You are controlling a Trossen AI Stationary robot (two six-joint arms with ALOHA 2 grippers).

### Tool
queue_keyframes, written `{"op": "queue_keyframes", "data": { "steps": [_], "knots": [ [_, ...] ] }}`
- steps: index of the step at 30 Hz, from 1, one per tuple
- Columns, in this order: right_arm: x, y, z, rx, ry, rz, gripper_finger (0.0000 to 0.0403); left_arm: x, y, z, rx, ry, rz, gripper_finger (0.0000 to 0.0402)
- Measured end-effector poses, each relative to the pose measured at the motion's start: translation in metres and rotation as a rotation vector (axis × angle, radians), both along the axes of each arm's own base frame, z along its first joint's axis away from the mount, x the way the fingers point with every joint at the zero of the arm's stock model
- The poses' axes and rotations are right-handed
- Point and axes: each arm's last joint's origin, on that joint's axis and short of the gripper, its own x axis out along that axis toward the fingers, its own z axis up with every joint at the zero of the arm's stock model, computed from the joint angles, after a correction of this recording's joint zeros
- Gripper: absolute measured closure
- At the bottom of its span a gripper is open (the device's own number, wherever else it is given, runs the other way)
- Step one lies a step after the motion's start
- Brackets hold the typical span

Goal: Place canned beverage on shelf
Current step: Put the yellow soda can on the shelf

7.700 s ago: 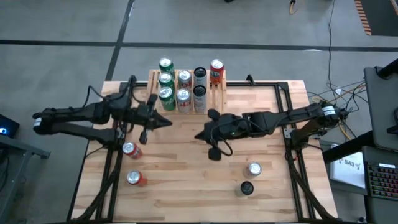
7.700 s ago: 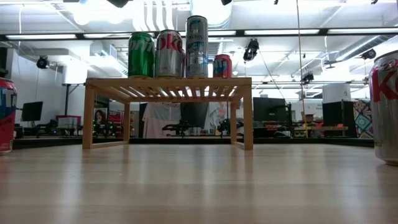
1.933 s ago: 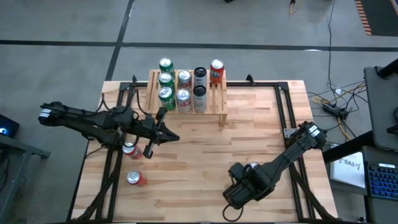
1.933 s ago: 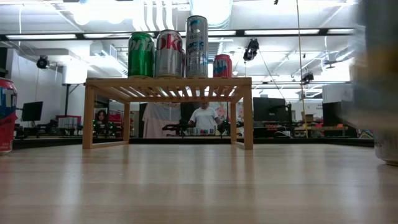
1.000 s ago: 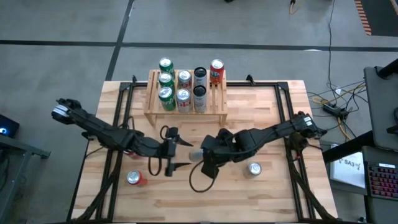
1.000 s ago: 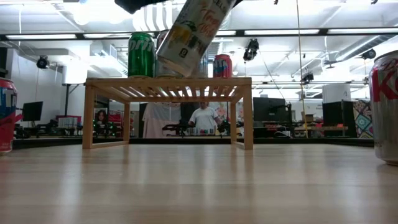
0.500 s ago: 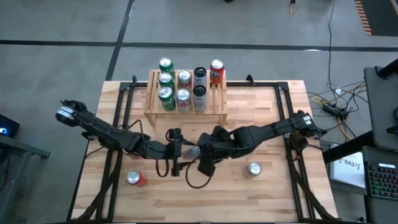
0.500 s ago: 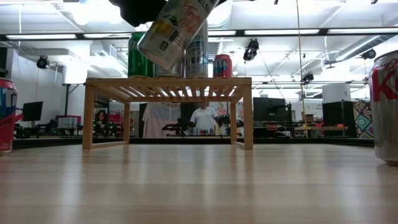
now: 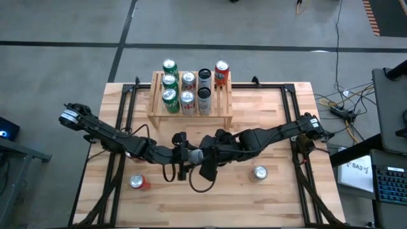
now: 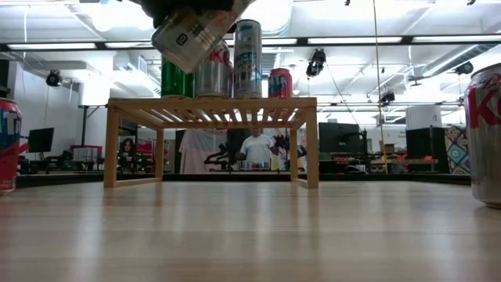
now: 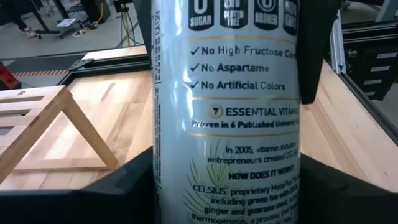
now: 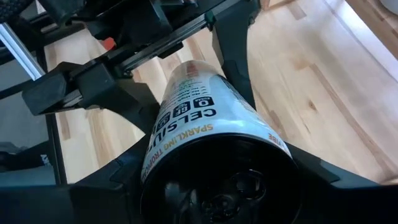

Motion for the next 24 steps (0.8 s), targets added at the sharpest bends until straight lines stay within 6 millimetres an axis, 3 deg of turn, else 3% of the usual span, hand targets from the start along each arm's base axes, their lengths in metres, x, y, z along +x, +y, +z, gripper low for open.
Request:
{"op": "queue_keyframes", "data": {
  "steps": [3,12,16,24],
  "knots": [
    [0.001,0.000,0.000,-0.004,-0.006,0.006,0.0159,-0.001,0.000,0.001,0.001,-0.002,0.003,0.0176],
    [0.000,0.002,0.013,-0.046,-0.054,0.064,0.0063,-0.007,0.002,0.012,0.016,-0.035,-0.044,0.0176],
    [-0.006,0.011,0.036,-0.095,-0.117,0.156,0.0059,-0.010,-0.001,0.019,0.036,-0.066,-0.105,0.0176],
    [-0.036,0.038,0.077,-0.334,-0.254,0.290,0.0076,-0.020,-0.010,0.031,-0.008,-0.277,-0.443,0.0176]
  ]
}}
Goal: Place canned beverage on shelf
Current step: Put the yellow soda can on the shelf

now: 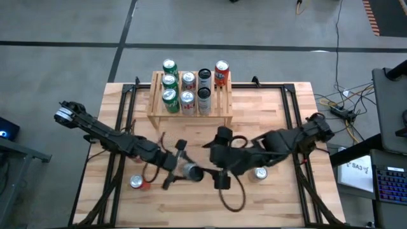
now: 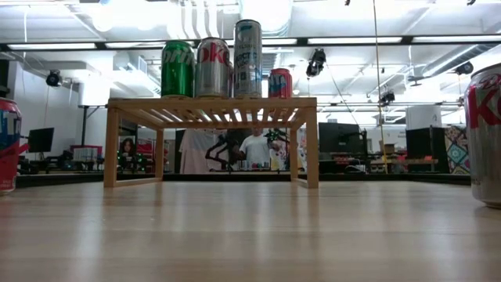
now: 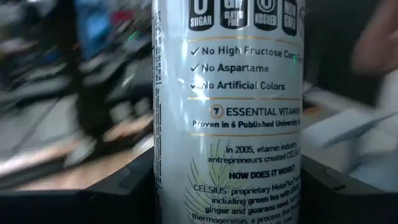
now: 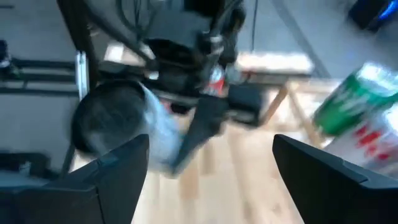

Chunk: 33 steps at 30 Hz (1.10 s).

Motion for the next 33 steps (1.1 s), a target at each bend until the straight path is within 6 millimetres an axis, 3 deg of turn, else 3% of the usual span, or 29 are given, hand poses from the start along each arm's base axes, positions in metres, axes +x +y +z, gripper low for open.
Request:
{"op": "queue_keyframes", "data": {
  "steps": [6,15,23,33],
  "knots": [
    [-0.016,0.025,-0.005,-0.102,-0.043,0.025,0.0077,-0.019,0.000,0.007,-0.089,-0.285,-0.272,0.0176],
    [0.004,0.045,-0.052,-0.121,-0.120,0.092,0.0076,-0.036,0.006,0.007,-0.142,-0.434,-0.282,0.0176],
    [0.027,0.035,-0.093,-0.119,-0.300,0.067,0.0076,-0.038,0.008,0.016,-0.132,-0.476,-0.238,0.0176],
    [0.038,0.018,-0.104,-0.071,-0.387,0.119,0.0076,-0.033,0.011,0.013,-0.081,-0.469,-0.080,0.0176]
  ]
}}
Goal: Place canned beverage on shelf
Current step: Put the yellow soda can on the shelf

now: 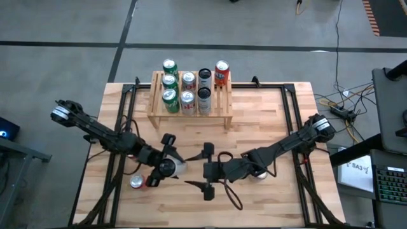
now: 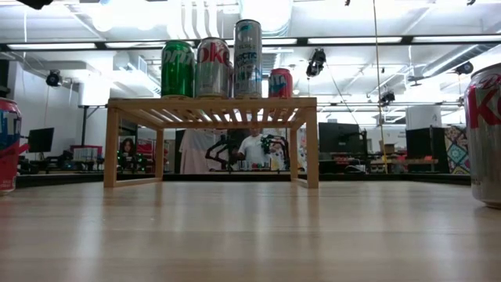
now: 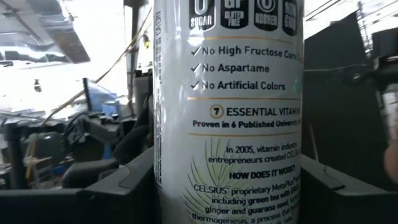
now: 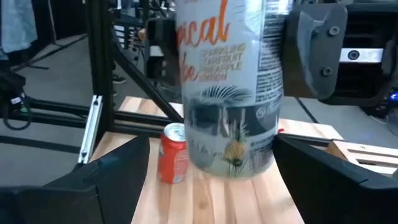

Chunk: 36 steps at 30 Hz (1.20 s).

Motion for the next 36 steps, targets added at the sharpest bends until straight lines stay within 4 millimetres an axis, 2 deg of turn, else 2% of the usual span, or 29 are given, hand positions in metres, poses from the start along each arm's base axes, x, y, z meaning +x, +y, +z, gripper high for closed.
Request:
{"op": "queue_keyframes", "data": {
  "steps": [12,24,27,30,32,36],
  "knots": [
    [0.012,-0.007,-0.009,-0.039,-0.019,0.004,0.0076,0.015,-0.005,0.005,0.008,-0.001,0.023,0.0176],
    [0.014,-0.008,-0.006,-0.028,-0.056,0.004,0.0080,0.016,-0.006,0.003,0.008,0.006,0.041,0.0176],
    [0.015,-0.009,-0.007,-0.030,-0.055,0.001,0.0109,0.017,-0.006,0.002,0.010,0.012,0.040,0.0176],
    [0.015,-0.009,-0.007,-0.031,-0.053,0.001,0.0165,0.017,-0.006,0.001,0.013,0.022,0.036,0.0176],
    [0.015,-0.009,-0.008,-0.033,-0.050,-0.001,0.0174,0.017,-0.006,0.001,0.016,0.029,0.035,0.0175],
    [0.015,-0.009,-0.009,-0.033,-0.043,0.000,0.0174,0.017,-0.006,0.000,0.004,0.042,0.047,0.0112]
  ]
}}
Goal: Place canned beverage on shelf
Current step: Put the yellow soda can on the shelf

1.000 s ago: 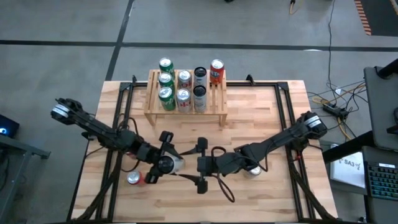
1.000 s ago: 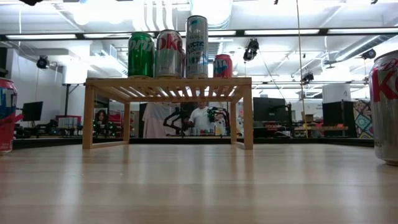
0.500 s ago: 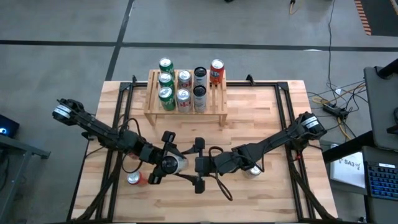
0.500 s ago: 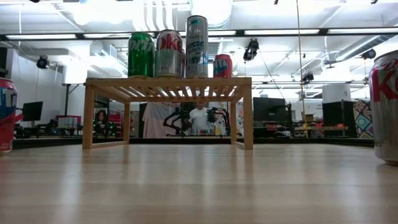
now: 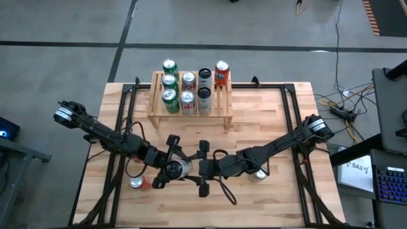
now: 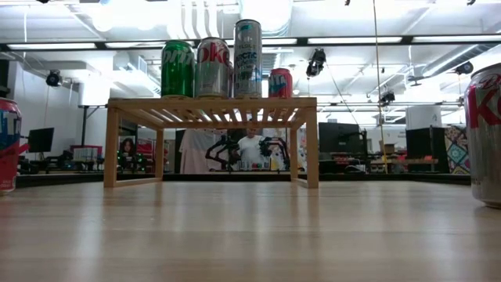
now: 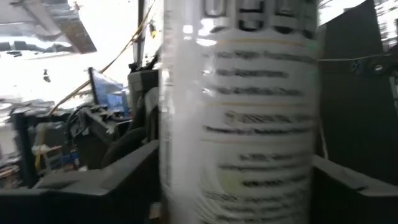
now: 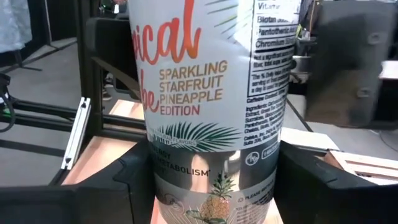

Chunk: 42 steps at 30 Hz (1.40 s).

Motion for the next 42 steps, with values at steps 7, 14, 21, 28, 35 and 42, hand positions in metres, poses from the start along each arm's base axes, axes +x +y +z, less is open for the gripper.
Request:
{"op": "queue_keyframes", "data": {
  "steps": [7,14,21,28,35,42],
  "knots": [
    [-0.010,0.000,0.005,-0.022,0.049,-0.095,0.0174,-0.005,0.005,0.005,-0.009,0.022,0.082,0.0038],
    [-0.016,-0.002,0.002,-0.037,0.079,-0.288,0.0174,-0.021,0.014,0.018,-0.001,0.056,0.151,0.0058],
    [-0.017,-0.007,0.001,-0.007,0.060,-0.415,0.0174,-0.026,0.019,0.020,-0.027,0.095,0.226,0.0080],
    [-0.016,-0.010,0.000,0.009,0.053,-0.436,0.0174,-0.017,0.016,0.015,-0.048,0.080,0.257,0.0089],
    [-0.015,-0.011,-0.001,0.013,0.054,-0.439,0.0174,-0.010,0.014,0.011,-0.073,0.053,0.273,0.0089],
    [-0.015,-0.012,-0.002,0.014,0.055,-0.444,0.0174,-0.006,0.014,0.010,-0.098,0.058,0.340,0.0103]
  ]
}}
